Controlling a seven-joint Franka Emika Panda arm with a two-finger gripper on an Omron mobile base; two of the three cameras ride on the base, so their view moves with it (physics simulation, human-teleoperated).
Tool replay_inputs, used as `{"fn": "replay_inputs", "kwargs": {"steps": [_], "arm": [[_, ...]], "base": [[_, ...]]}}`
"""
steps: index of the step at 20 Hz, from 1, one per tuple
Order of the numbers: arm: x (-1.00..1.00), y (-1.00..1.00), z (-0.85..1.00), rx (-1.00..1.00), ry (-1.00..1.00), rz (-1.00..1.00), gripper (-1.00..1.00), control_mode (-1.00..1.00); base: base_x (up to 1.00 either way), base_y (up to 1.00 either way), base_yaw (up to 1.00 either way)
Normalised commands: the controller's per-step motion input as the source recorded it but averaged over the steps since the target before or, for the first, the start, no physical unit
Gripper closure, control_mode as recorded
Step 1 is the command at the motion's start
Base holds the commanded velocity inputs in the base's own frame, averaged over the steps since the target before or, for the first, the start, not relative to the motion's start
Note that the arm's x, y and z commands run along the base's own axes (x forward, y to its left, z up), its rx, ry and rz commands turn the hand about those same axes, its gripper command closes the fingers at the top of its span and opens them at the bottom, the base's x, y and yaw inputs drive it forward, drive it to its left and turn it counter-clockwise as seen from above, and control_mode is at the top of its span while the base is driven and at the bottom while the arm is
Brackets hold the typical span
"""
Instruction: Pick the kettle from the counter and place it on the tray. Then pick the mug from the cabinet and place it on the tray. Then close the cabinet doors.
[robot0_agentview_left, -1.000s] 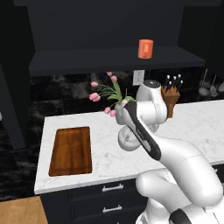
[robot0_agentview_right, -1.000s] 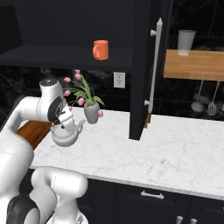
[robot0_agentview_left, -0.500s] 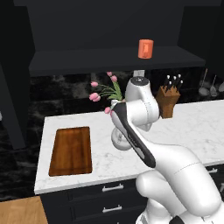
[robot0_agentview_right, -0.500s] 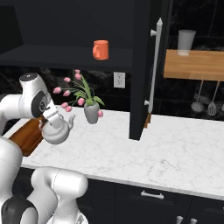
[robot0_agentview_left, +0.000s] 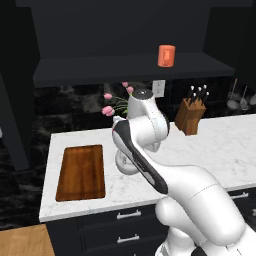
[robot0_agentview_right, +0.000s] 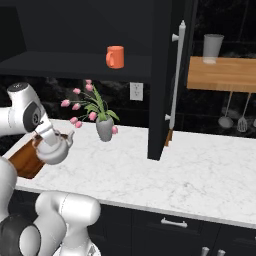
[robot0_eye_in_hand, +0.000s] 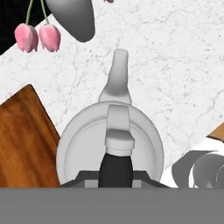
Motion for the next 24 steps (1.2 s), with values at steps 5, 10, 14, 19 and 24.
{"fn": "replay_inputs", "kwargs": {"steps": [5, 10, 14, 19, 24], "arm": [[0.00, 0.66, 0.05, -0.07, 0.00, 0.02, 1.00, -1.00], [0.11, 0.58, 0.00, -0.04, 0.00, 0.05, 1.00, -1.00], [0.38, 0.70, 0.00, -0.08, 0.01, 0.02, 1.00, -1.00], [0.43, 0.42, 0.00, -0.04, 0.02, 0.00, 1.00, -1.00], [0.52, 0.34, -0.04, -0.01, 0.01, 0.01, 1.00, -1.00]], "base": [[0.00, 0.00, 0.00], [0.00, 0.00, 0.00], [0.00, 0.00, 0.00], [0.00, 0.00, 0.00], [0.00, 0.00, 0.00]]}}
